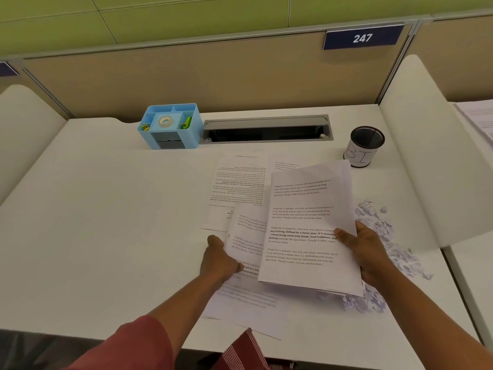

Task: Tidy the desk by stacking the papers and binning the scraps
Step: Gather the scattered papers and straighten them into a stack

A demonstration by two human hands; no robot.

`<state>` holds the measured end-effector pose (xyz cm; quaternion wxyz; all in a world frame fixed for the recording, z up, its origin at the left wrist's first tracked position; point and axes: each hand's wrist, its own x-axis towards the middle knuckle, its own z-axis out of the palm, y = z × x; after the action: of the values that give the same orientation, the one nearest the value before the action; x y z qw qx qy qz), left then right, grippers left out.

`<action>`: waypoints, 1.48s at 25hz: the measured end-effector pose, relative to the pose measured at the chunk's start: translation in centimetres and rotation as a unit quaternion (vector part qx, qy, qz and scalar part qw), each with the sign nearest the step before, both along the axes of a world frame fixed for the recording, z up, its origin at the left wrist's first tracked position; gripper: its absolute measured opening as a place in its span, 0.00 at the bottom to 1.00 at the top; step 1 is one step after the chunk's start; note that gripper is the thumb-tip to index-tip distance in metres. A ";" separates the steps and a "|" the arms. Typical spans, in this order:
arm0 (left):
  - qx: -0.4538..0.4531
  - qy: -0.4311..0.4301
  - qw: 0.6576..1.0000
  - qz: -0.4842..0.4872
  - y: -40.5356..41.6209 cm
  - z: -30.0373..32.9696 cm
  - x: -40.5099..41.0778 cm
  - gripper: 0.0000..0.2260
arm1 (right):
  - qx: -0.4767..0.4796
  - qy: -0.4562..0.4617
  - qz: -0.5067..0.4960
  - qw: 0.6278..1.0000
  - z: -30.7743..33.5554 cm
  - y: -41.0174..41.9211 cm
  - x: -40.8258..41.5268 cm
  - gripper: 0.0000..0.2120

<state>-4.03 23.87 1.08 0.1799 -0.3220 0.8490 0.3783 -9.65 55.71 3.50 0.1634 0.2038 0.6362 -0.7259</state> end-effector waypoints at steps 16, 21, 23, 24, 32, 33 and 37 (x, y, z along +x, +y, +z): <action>0.094 0.174 0.971 0.136 -8.3 2.1 -9.1 0.02 | -0.013 -0.011 -0.040 0.999 0.3 -0.6 -2.3 0.15; 0.053 0.161 0.977 0.130 -8.3 1.0 -14.5 0.02 | 0.009 -0.018 -0.055 0.998 0.7 -1.1 -3.5 0.12; 0.032 0.137 0.983 0.120 -8.3 0.5 -16.1 0.02 | 0.014 -0.022 -0.063 0.998 0.6 -1.3 -4.1 0.12; 0.024 0.118 0.986 0.113 -8.3 0.3 -16.7 0.05 | 0.018 -0.025 -0.068 0.997 0.5 -1.4 -4.4 0.11; 0.010 0.031 0.997 0.068 -7.8 -0.1 -18.7 0.28 | 0.024 -0.037 -0.072 0.996 -0.3 -1.2 -6.1 0.11; 0.018 0.033 0.997 0.063 -7.9 -0.5 -18.8 0.25 | 0.020 -0.038 -0.072 0.996 -0.4 -1.0 -6.2 0.12; 0.046 0.072 0.996 0.035 -8.5 0.1 -19.1 0.06 | 0.013 -0.035 -0.080 0.996 -0.3 0.2 -6.5 0.13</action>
<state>-23.08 15.42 1.13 0.1195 -0.3146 0.8295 0.4457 -16.13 55.89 3.17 0.1240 0.2813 0.6213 -0.7208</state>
